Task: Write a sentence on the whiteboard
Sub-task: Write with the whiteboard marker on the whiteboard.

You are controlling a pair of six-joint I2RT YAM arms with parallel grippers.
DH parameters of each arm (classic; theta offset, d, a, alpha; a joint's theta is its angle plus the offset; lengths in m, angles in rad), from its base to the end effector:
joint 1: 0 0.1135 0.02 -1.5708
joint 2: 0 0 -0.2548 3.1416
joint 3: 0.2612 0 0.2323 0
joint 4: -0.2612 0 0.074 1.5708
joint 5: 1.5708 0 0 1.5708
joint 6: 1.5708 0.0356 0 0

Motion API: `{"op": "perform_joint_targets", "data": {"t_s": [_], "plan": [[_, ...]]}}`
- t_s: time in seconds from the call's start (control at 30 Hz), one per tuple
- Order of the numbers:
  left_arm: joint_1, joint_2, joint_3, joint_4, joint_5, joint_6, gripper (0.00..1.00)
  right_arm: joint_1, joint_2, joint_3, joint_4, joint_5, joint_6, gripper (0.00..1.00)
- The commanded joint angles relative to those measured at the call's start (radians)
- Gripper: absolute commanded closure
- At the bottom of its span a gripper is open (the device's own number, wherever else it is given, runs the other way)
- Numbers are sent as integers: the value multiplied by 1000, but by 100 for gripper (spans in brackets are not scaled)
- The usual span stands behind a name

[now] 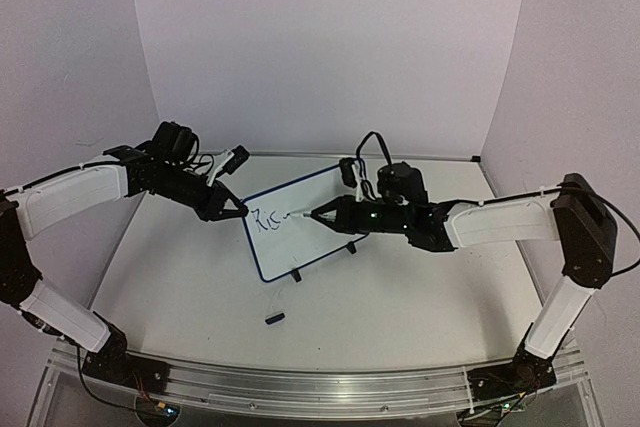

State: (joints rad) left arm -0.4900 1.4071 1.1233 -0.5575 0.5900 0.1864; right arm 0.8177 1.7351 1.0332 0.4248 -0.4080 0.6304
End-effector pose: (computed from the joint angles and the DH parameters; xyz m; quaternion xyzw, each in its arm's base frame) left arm 0.2375 -0.1491 0.2824 0.3944 0.8088 -0.3201 0.2963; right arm 0.2457 0.2828 0.2366 -0.1946 0.7666 0.5121 0.3350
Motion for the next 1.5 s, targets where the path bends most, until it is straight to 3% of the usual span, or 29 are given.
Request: {"op": "perform_joint_targets", "data": {"t_s": [0.0, 0.67, 1.47], "plan": [[-9, -14, 6, -21, 8, 8, 100, -14, -40, 28, 35, 31, -17, 100], [-9, -7, 8, -23, 10, 7, 100, -14, 44, 69, 56, -64, 2, 100], [-9, -1, 9, -22, 12, 7, 100, -13, 40, -14, 54, -40, 14, 100]]}}
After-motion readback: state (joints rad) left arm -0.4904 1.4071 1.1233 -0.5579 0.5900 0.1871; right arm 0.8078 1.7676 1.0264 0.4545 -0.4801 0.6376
